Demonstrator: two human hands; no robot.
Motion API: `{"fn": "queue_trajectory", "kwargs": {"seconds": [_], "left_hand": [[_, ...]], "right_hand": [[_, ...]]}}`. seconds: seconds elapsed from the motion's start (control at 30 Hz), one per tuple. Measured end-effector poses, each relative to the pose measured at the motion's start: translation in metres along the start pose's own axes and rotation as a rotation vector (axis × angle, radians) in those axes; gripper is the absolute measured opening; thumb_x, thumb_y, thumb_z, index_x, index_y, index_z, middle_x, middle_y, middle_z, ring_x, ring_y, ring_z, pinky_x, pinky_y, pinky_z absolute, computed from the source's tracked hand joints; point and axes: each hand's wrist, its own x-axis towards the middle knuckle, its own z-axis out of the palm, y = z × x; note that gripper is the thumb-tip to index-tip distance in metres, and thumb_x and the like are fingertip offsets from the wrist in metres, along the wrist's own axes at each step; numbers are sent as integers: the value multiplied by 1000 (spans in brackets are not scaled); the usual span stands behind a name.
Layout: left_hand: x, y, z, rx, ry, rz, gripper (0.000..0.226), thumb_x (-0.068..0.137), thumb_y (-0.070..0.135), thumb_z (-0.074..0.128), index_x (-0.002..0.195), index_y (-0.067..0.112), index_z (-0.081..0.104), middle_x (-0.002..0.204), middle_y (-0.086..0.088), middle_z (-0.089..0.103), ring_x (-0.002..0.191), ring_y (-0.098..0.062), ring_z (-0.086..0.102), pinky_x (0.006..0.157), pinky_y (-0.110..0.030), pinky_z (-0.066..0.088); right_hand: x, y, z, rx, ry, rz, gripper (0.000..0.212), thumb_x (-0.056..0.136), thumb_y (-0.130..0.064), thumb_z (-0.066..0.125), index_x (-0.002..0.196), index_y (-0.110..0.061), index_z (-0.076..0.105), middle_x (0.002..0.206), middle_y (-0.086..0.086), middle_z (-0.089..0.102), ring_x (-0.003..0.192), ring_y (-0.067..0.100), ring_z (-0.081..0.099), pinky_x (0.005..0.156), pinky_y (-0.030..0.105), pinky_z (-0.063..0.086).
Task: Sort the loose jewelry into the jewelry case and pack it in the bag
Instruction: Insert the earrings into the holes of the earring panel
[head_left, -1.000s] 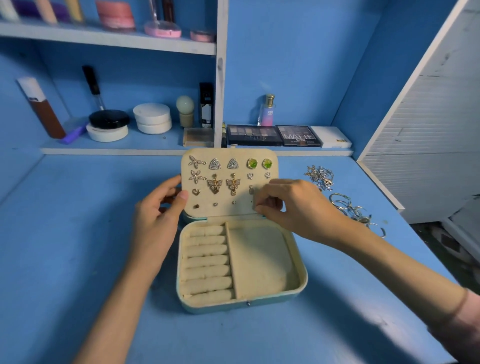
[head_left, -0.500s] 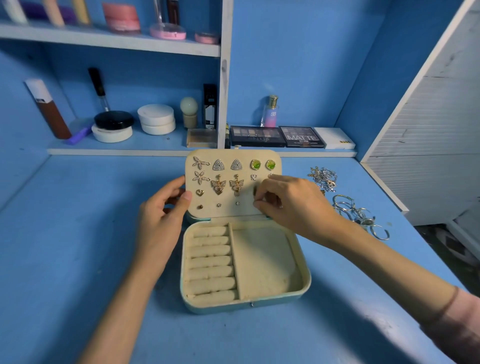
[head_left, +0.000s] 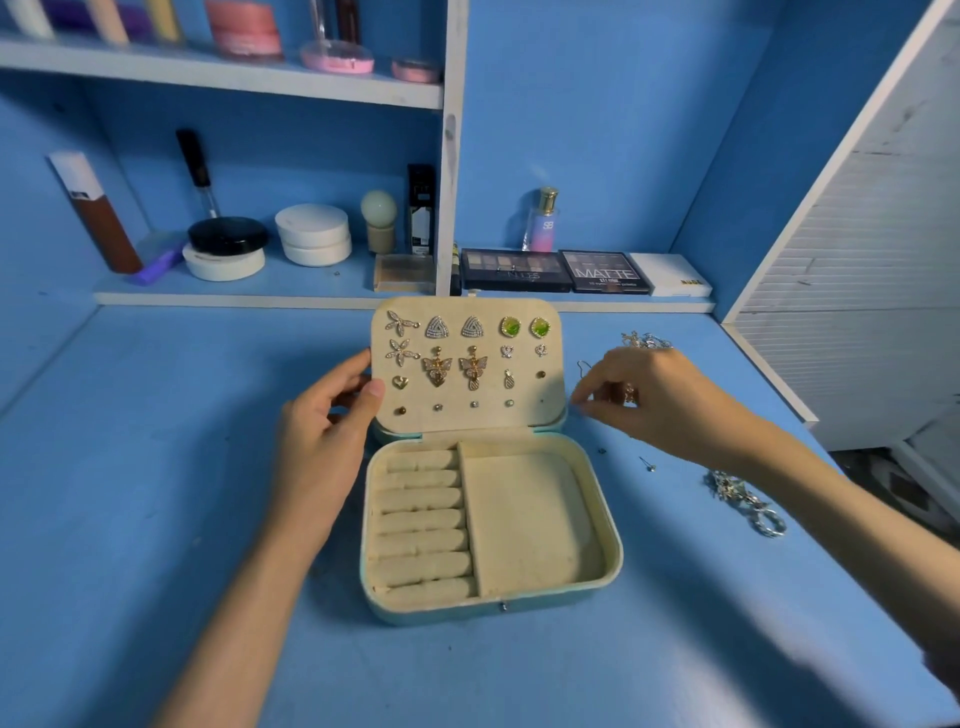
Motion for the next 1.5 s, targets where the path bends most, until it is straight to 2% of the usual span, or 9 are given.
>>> {"fn": "queue_trajectory", "kwargs": {"seconds": [0.27, 0.5, 0.7, 0.87, 1.03, 1.23, 1.3, 1.4, 1.5], "left_hand": [[0, -1, -1, 4, -7, -13, 34, 94, 9, 56, 111, 38, 62, 94, 23, 69, 88, 6, 61, 79, -14, 46], [-2, 3, -1, 11, -19, -2, 38, 94, 8, 56, 101, 44, 61, 87, 32, 68, 85, 9, 61, 76, -11, 47], [-4, 7, 0, 22, -16, 32, 39, 94, 6, 56, 99, 44, 60, 84, 34, 67, 81, 13, 60, 72, -5, 45], [-7, 9, 1, 36, 10, 41, 37, 93, 6, 56, 103, 41, 62, 84, 28, 69, 77, 12, 58, 70, -4, 43], [-9, 11, 1, 100, 47, 14, 32, 92, 6, 58, 116, 27, 66, 93, 9, 68, 78, 6, 57, 71, -8, 44], [-39, 33, 12, 349, 213, 210, 36, 85, 20, 56, 120, 28, 62, 109, 9, 61, 102, -14, 51, 84, -20, 43], [-61, 54, 32, 4, 88, 44, 30, 83, 17, 55, 109, 25, 66, 99, 13, 68, 93, -5, 57, 74, -11, 44], [-77, 73, 62, -636, -82, -540, 28, 90, 0, 50, 106, 16, 67, 99, 2, 74, 94, -7, 66, 77, -21, 48], [-79, 71, 79, -1035, 10, -889, 28, 94, -4, 42, 114, -1, 61, 115, -15, 68, 109, -23, 63, 89, -32, 49]], "right_hand": [[-14, 13, -6, -31, -279, 50, 13, 79, -15, 70, 87, -24, 75, 83, -9, 65, 73, 2, 57, 66, 10, 41], [-19, 19, 12, -75, -118, -55, 7, 78, -10, 69, 79, -16, 72, 73, -3, 61, 68, 11, 52, 67, 31, 48], [-6, 3, 5, 89, 43, -17, 10, 83, -6, 66, 78, -14, 67, 70, -3, 62, 65, -1, 53, 61, 10, 40], [26, -38, -9, 354, 375, -52, 9, 88, -10, 59, 84, -17, 64, 82, -3, 64, 76, 8, 53, 66, 19, 42], [55, -65, -11, 311, 266, -90, 9, 89, -6, 56, 92, -8, 64, 90, -6, 63, 79, -1, 52, 69, 5, 36], [52, -68, -7, 407, 177, -65, 9, 90, -5, 55, 89, -12, 61, 81, 3, 67, 68, 20, 57, 56, 22, 43], [49, -68, -8, 430, 178, -57, 10, 91, -6, 55, 88, -15, 59, 80, 4, 66, 65, 20, 55, 53, 18, 42], [46, -69, -11, 438, 173, -61, 8, 91, -7, 55, 89, -14, 59, 81, 5, 67, 61, 18, 54, 51, 16, 41], [42, -70, -12, 451, 168, -70, 8, 92, -7, 54, 90, -13, 59, 81, 6, 68, 60, 20, 56, 53, 21, 43]]}}
